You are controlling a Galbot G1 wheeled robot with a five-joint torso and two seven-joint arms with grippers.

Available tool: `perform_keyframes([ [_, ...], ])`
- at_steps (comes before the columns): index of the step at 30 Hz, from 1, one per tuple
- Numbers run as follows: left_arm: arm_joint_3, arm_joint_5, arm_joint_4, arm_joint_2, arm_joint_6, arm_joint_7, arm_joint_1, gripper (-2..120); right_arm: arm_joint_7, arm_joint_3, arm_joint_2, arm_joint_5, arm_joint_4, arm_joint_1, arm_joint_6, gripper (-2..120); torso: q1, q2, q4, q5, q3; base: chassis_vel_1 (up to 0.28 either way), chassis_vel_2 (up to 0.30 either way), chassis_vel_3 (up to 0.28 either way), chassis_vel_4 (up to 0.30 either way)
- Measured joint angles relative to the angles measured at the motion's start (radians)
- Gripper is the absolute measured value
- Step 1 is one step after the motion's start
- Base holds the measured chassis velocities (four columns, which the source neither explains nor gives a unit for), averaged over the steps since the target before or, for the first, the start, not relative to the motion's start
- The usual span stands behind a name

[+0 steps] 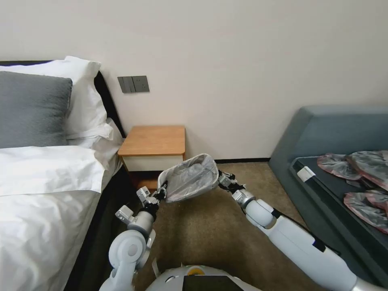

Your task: Pick up the garbage bag from the table and place it over the trash can.

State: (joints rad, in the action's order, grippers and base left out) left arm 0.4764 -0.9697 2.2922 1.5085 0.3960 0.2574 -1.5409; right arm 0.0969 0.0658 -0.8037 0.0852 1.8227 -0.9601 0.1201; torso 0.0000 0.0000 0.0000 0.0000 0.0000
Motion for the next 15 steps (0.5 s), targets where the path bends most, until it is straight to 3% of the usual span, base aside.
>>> perform_keyframes([
  [12, 0.000, 0.037, -0.008, 0.007, 0.002, 0.000, 0.000, 3, 0.012, -0.011, -0.015, 0.045, -0.034, -0.006, -0.020, 0, 0.000, 0.000, 0.0000, 0.0000, 0.000, 0.000, 0.000, 0.000, 0.000],
  [15, 0.019, 0.100, -0.037, -0.006, 0.002, 0.000, 0.002, 3, 0.017, -0.028, -0.003, 0.045, 0.019, -0.032, -0.009, 12, 0.000, 0.000, 0.0000, -0.0001, 0.000, 0.000, 0.000, 0.000, 0.000],
])
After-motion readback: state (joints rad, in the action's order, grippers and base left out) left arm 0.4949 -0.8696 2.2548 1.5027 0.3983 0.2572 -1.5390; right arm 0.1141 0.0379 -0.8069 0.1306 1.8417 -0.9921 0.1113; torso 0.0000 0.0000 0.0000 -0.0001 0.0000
